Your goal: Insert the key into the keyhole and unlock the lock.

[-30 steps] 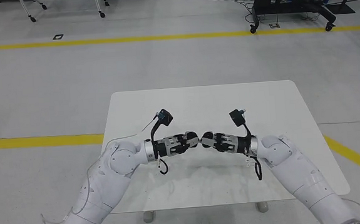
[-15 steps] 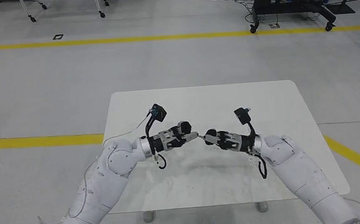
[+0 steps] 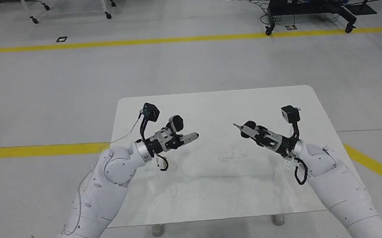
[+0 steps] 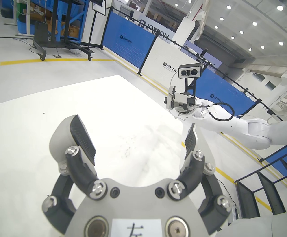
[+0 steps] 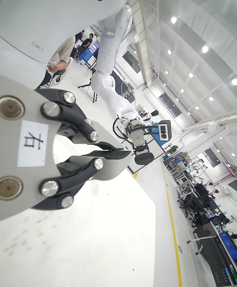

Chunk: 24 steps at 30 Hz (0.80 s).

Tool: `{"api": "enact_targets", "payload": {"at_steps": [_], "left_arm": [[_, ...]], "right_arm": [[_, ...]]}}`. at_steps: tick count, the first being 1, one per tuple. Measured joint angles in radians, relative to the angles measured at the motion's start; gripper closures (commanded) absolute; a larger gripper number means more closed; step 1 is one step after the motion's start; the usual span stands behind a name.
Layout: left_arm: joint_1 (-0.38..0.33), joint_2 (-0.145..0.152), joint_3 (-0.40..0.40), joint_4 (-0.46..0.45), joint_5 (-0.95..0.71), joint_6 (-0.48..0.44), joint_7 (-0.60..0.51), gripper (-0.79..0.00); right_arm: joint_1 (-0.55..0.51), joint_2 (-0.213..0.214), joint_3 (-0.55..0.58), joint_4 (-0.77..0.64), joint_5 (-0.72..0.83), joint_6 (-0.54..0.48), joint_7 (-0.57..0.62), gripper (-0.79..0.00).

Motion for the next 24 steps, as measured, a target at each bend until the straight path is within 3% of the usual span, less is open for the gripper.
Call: {"api": "enact_targets", "payload": {"at_steps": [6,9,12,16,19,22,24], "left_arm": [[0.004,0.000,0.008,-0.010,0.010,0.008,-0.008,-0.785],[0.046,0.002,0.035,-0.087,0.134,0.067,-0.006,-0.785],[0.128,0.018,-0.013,-0.191,0.288,0.147,0.037,-0.785],[0.305,0.051,-0.130,-0.405,0.481,0.252,0.041,-0.785],[0.435,0.070,-0.216,-0.534,0.529,0.293,-0.008,-0.785],[0.516,0.083,-0.288,-0.584,0.503,0.325,-0.103,-0.785],[0.529,0.088,-0.315,-0.571,0.485,0.341,-0.165,-0.785]], "right_arm": [[0.001,0.000,-0.001,0.001,-0.001,0.000,0.000,0.000],[0.001,0.000,-0.001,0.001,-0.001,0.000,0.000,0.000],[0.001,0.000,-0.001,0.001,-0.001,0.000,0.000,0.000],[0.001,0.000,-0.001,0.001,-0.001,0.000,0.000,0.000],[0.001,0.000,-0.001,0.001,-0.001,0.000,0.000,0.000],[0.001,0.000,-0.001,0.001,-0.001,0.000,0.000,0.000],[0.001,0.000,-0.001,0.001,-0.001,0.000,0.000,0.000]]}}
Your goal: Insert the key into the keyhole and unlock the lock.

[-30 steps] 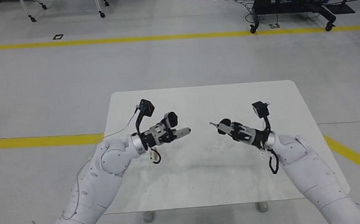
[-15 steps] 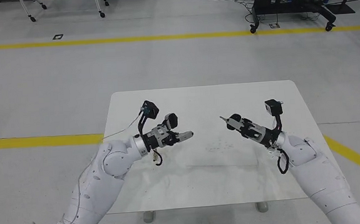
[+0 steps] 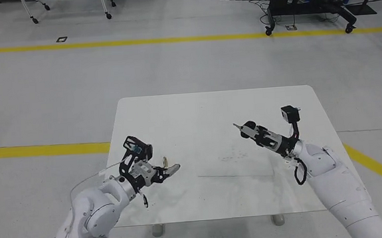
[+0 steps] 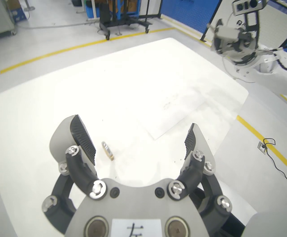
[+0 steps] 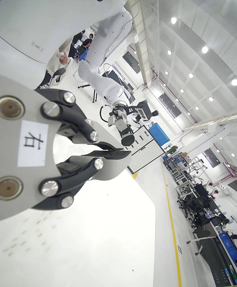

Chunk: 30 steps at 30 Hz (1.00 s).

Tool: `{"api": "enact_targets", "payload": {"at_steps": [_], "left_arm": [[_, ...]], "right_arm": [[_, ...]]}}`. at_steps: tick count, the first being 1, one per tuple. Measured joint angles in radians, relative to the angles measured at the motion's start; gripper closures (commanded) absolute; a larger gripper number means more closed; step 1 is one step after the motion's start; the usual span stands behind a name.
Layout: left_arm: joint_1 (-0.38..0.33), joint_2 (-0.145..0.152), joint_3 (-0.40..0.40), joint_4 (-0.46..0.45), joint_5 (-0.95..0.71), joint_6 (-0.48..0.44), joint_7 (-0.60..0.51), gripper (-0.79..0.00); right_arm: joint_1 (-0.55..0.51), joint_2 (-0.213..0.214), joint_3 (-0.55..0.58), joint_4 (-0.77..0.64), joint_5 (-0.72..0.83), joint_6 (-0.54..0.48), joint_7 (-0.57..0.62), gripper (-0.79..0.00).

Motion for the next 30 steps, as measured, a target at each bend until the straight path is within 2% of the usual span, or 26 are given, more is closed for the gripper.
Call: {"api": "enact_targets", "payload": {"at_steps": [4,6,9,13,19,22,30], "left_arm": [[-0.033,0.004,0.006,0.053,0.020,0.073,-0.155,-0.785],[-0.051,0.002,0.032,0.064,0.034,0.095,-0.189,-0.785],[-0.084,-0.003,0.082,0.088,0.044,0.108,-0.214,-0.680],[-0.149,-0.013,0.154,0.158,0.045,0.127,-0.249,-0.606],[-0.247,-0.026,0.215,0.290,0.031,0.151,-0.250,-0.486],[-0.275,-0.030,0.231,0.327,0.035,0.161,-0.243,-0.449],[-0.277,-0.030,0.233,0.315,0.053,0.181,-0.229,-0.351]], "right_arm": [[0.000,0.000,0.000,0.000,0.000,0.000,0.000,0.000],[0.000,0.000,0.000,0.000,0.000,0.000,0.000,0.000],[0.000,0.000,0.000,0.000,0.000,0.000,0.000,0.000],[0.000,0.000,0.000,0.000,0.000,0.000,0.000,0.000],[0.000,0.000,0.000,0.000,0.000,0.000,0.000,0.000],[0.000,0.000,0.000,0.000,0.000,0.000,0.000,0.000],[0.000,0.000,0.000,0.000,0.000,0.000,0.000,0.000]]}}
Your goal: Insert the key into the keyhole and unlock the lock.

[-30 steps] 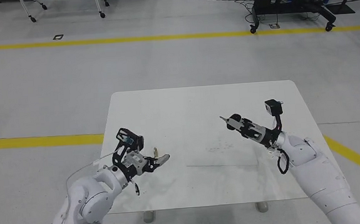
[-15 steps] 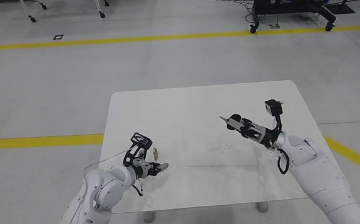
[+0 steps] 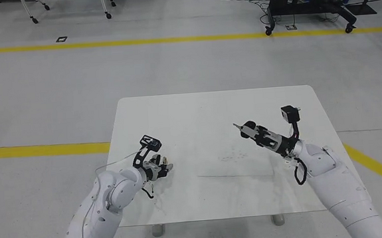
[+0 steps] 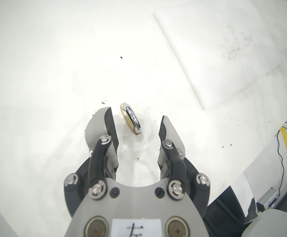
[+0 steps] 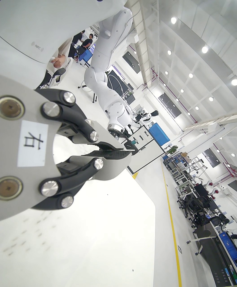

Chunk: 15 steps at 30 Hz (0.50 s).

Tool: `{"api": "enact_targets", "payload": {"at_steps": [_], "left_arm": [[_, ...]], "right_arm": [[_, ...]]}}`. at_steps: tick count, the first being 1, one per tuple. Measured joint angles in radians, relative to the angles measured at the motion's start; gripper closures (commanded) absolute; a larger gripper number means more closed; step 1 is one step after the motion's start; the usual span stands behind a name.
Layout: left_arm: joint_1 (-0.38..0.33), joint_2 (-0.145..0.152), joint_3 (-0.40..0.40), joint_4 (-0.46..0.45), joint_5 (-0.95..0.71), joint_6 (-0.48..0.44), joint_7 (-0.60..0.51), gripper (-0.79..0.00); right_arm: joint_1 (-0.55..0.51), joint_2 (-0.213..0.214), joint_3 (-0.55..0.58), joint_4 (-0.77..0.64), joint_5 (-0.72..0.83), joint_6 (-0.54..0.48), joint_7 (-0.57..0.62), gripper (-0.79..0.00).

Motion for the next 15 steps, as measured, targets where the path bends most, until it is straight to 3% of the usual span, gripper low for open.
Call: {"api": "enact_targets", "payload": {"at_steps": [10,11,13,15], "left_arm": [[0.012,0.003,-0.001,-0.013,0.035,0.026,0.003,-0.157],[0.008,0.002,0.002,-0.008,0.036,0.027,0.003,-0.129],[0.000,0.001,0.009,0.002,0.035,0.029,0.004,0.000],[-0.006,-0.001,0.014,0.005,0.037,0.030,0.006,0.000]], "right_arm": [[0.000,0.000,0.000,0.000,0.000,0.000,0.000,0.000],[0.000,0.000,0.000,0.000,0.000,0.000,0.000,0.000],[0.000,0.000,0.000,0.000,0.000,0.000,0.000,0.000],[0.000,0.000,0.000,0.000,0.000,0.000,0.000,0.000]]}}
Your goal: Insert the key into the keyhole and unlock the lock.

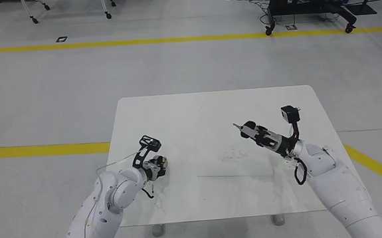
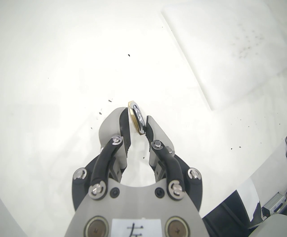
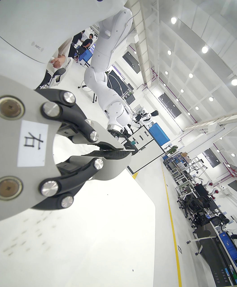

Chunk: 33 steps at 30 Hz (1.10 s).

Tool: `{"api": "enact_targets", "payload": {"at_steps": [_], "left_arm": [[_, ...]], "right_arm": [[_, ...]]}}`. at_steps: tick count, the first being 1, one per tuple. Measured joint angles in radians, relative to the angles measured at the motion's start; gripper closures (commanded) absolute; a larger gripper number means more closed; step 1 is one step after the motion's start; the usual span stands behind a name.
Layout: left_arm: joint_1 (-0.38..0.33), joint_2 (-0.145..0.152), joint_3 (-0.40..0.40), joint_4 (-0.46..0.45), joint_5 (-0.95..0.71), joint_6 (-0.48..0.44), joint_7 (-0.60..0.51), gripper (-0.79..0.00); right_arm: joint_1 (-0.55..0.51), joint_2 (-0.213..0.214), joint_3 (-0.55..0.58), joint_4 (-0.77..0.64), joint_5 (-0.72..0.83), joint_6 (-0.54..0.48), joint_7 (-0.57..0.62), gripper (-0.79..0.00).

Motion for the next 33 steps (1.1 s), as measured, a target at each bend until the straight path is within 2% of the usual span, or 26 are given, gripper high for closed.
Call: {"api": "enact_targets", "payload": {"at_steps": [1,2,3,8,15,17,20,21,22,33], "left_arm": [[-0.003,-0.001,0.002,0.000,0.002,0.001,0.003,0.000],[-0.004,-0.001,0.003,-0.002,0.004,0.002,0.007,-0.034],[-0.004,-0.001,0.003,-0.004,0.006,0.003,0.013,-0.114],[-0.003,-0.001,0.003,-0.005,0.010,0.002,0.021,-0.225],[-0.008,-0.001,0.008,0.003,0.010,0.005,0.017,-0.234],[-0.010,-0.002,0.010,0.003,0.010,0.005,0.016,-0.215],[-0.014,-0.002,0.013,0.003,0.012,0.005,0.013,-0.148],[-0.015,-0.002,0.014,0.004,0.014,0.005,0.010,-0.095],[-0.018,-0.003,0.017,0.005,0.015,0.004,0.005,0.000],[-0.037,-0.005,0.036,0.020,0.050,0.034,-0.049,0.000]], "right_arm": [[0.000,0.000,0.000,0.000,0.000,0.000,0.000,0.000],[0.000,0.000,0.000,0.000,0.000,0.000,0.000,0.000],[0.000,0.000,0.000,0.000,0.000,0.000,0.000,0.000],[0.000,0.000,0.000,0.000,0.000,0.000,0.000,0.000],[0.000,0.000,0.000,0.000,0.000,0.000,0.000,0.000],[0.000,0.000,0.000,0.000,0.000,0.000,0.000,0.000],[0.000,0.000,0.000,0.000,0.000,0.000,0.000,0.000],[0.000,0.000,0.000,0.000,0.000,0.000,0.000,0.000],[0.000,0.000,0.000,0.000,0.000,0.000,0.000,0.000],[0.000,0.000,0.000,0.000,0.000,0.000,0.000,0.000]]}}
